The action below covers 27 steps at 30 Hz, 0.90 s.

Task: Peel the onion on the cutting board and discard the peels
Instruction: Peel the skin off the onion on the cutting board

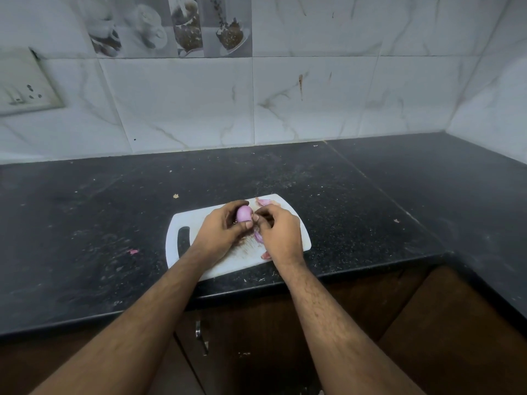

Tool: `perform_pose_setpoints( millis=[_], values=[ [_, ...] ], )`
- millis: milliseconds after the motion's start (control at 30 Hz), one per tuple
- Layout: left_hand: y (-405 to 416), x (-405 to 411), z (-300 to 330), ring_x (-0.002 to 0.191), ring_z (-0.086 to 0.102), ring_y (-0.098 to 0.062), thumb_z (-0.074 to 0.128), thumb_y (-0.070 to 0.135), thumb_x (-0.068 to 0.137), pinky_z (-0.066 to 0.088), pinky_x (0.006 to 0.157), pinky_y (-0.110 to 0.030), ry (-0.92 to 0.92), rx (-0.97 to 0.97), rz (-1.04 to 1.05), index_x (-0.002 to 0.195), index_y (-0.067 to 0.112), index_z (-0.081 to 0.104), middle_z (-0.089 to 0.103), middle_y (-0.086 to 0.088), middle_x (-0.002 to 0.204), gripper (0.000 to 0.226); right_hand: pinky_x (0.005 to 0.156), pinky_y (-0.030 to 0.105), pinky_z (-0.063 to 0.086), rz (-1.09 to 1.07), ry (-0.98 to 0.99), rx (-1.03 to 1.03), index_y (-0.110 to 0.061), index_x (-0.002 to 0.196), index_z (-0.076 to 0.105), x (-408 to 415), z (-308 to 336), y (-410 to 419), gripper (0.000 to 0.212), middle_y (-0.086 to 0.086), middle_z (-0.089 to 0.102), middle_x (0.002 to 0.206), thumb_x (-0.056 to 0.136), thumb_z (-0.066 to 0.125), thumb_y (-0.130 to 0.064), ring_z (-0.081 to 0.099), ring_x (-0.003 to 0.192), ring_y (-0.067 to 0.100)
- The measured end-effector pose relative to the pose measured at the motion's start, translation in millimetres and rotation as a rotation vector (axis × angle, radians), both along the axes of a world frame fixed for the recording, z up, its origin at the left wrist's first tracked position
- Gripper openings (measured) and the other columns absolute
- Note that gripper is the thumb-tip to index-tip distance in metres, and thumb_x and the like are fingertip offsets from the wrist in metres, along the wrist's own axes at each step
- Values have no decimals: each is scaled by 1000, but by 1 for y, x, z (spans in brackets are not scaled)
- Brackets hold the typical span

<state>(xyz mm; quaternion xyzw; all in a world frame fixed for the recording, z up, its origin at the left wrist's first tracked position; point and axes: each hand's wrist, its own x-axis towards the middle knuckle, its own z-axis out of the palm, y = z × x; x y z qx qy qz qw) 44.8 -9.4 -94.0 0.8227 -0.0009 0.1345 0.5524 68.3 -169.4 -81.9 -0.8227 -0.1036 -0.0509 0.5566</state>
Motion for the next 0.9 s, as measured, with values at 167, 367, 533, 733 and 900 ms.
perform_pose_setpoints(
  millis=[167, 367, 533, 733, 900],
  values=[
    [0, -2, 3, 128, 64, -10, 75, 25, 93, 51, 111, -35, 5, 35, -21, 151, 20, 54, 68, 8, 138, 62, 37, 36, 57, 13, -89, -150, -22, 112, 78, -2, 2, 3, 19, -1, 74, 96, 104, 61, -23, 71, 77, 15],
    [0, -4, 6, 128, 63, -8, 67, 20, 99, 50, 112, -35, 17, 123, -53, 152, 26, 52, 67, 8, 139, 55, 41, 36, 60, 47, -80, -220, -25, 115, 79, -3, 2, 2, 20, 2, 74, 86, 102, 64, -26, 71, 72, 19],
    [-4, -4, 8, 127, 61, -4, 65, 11, 101, 48, 113, -30, -8, 221, -45, 150, 25, 53, 66, 9, 138, 53, 39, 37, 59, 15, -40, -171, -25, 115, 80, -2, 0, 1, 20, 3, 76, 86, 99, 68, -26, 73, 69, 19],
    [-1, 0, 4, 117, 67, -8, 70, 9, 97, 55, 105, -38, -30, 238, -43, 140, 26, 58, 70, 9, 127, 48, 47, 42, 62, -70, -50, -230, -23, 100, 82, 6, -7, 11, 13, 1, 75, 78, 93, 73, -30, 73, 69, 24],
    [2, 3, -2, 117, 67, -11, 73, 12, 94, 56, 103, -38, -26, 179, -40, 137, 29, 60, 71, 10, 126, 48, 34, 39, 56, -102, -24, -199, -19, 97, 80, 8, -6, 12, 13, 0, 75, 80, 95, 71, -28, 71, 65, 21]
  ],
)
